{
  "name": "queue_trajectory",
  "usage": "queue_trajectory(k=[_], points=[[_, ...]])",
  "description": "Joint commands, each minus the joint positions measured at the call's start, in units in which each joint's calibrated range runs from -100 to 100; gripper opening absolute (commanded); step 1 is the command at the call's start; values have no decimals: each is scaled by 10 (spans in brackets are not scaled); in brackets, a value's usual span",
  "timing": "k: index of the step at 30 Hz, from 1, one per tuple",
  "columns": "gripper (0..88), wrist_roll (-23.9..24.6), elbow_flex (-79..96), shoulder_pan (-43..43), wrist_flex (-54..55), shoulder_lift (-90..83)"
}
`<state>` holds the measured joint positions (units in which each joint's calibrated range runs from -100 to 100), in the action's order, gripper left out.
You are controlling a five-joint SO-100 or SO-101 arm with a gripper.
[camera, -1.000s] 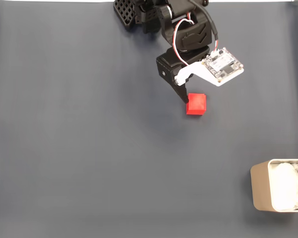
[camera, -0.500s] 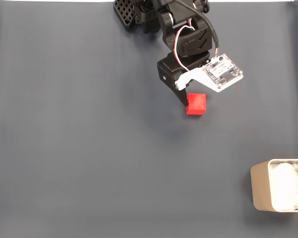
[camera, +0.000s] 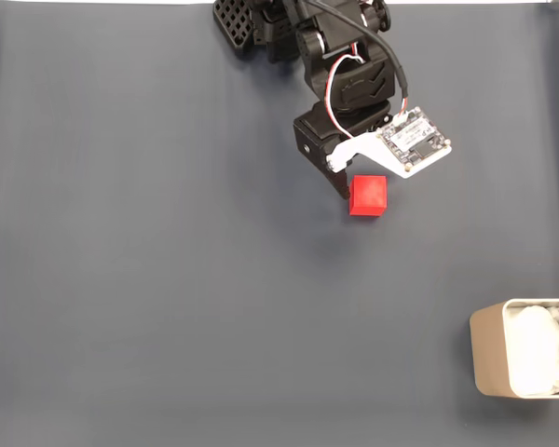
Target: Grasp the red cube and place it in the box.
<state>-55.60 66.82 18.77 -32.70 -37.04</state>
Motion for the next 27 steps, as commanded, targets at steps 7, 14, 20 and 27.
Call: queue_trajectory(k=[7, 14, 20, 27], points=[[358, 7, 14, 4, 24, 6], [360, 8, 9, 6, 45, 23], [360, 11, -9, 14, 61, 44], [360, 18, -34, 26, 61, 67]])
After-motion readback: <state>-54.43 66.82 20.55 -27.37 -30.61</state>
